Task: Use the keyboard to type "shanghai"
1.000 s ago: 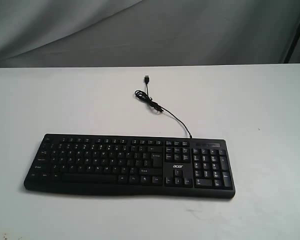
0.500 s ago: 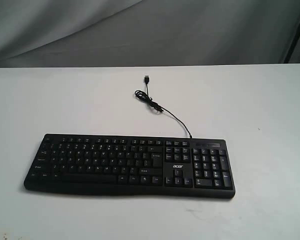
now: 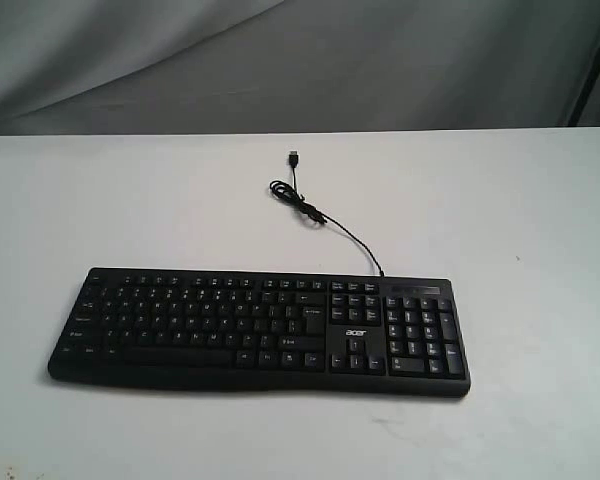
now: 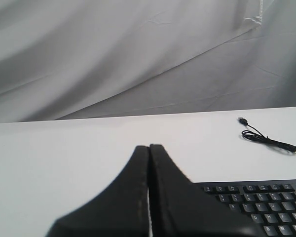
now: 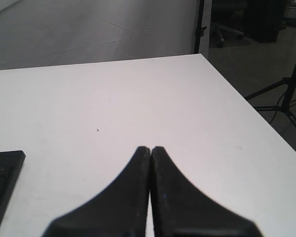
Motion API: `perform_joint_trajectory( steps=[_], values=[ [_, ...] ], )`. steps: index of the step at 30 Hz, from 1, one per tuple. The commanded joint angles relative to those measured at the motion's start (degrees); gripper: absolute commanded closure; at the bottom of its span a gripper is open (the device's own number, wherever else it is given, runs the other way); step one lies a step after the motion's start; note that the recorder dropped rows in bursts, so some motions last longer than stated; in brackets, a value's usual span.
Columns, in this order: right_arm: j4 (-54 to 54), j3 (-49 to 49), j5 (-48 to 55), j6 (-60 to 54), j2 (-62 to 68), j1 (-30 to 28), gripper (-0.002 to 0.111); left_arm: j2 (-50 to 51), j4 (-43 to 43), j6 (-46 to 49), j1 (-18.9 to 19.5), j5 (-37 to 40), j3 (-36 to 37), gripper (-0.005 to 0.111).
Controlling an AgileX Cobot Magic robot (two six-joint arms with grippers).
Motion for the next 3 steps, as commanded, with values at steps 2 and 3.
perform_joint_trajectory(
  steps=[2,3],
  values=[
    [-0.74,0.17,-0.09,-0.17,-0.15,-0.42,0.108,-0.14,0.0,-0.15,-0.37,-0.34,0.1,0.107],
    [-0.74,0.17,-0.09,-0.17,-0.15,-0.42,0.108,-0.14,0.0,-0.15,-0.37,-0.34,0.1,0.107]
  ],
)
